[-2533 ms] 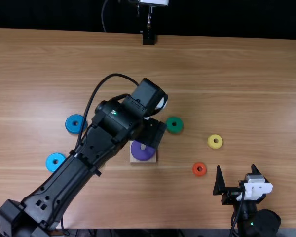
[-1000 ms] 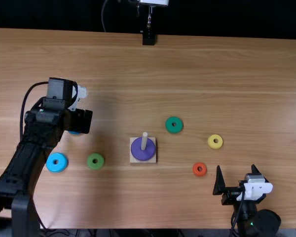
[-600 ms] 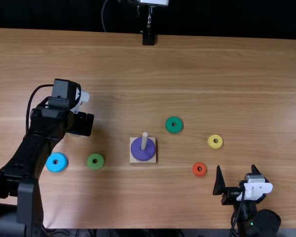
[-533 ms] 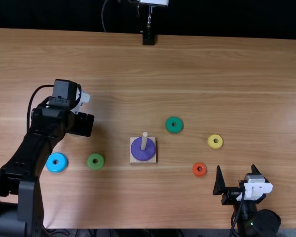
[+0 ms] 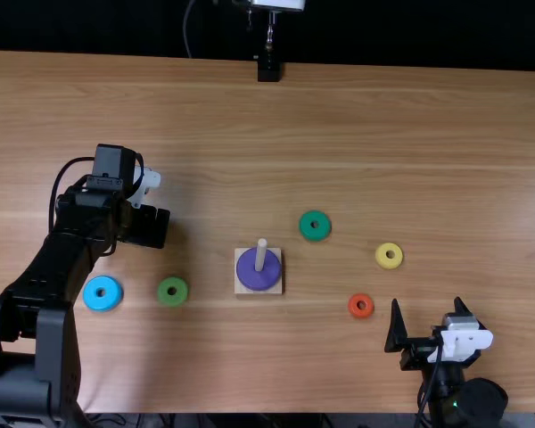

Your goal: Build the Hanoi tower: stack the rings onto the peg from bottom to top in this color order: purple, dark blue, light blue, dark green, light green, yellow, orange.

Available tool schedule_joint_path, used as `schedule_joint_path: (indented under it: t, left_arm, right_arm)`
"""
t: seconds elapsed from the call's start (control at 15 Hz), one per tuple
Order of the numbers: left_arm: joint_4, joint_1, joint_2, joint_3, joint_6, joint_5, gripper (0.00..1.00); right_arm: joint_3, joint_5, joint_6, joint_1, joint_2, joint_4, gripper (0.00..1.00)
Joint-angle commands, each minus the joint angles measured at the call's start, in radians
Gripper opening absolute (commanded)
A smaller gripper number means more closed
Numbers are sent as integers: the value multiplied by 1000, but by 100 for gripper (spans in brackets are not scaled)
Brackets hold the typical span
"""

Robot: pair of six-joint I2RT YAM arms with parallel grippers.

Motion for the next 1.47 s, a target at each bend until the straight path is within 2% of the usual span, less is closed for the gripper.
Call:
schedule_joint_path:
  t: [0.0, 0.2, 1.2, 1.27, 1.33, 1.4]
  left_arm:
    - [5, 20, 30, -1, 12, 26, 100]
    - [80, 23, 38, -3, 12, 28, 100]
    - [84, 22, 78, -4, 14, 26, 100]
    - [82, 22, 78, -6, 16, 24, 60]
    - [86, 22, 76, -9, 18, 24, 14]
    - [86, 22, 76, -9, 18, 10, 0]
  right_arm:
    - [-73, -13, 6, -15, -2, -77, 100]
    - [-71, -13, 6, -15, -2, -77, 100]
    - [-71, -13, 6, -15, -2, -77, 100]
    - [-71, -13, 6, -15, -2, -77, 100]
    - [-71, -13, 6, -15, -2, -77, 100]
    - [-71, -13, 6, -15, -2, -77, 100]
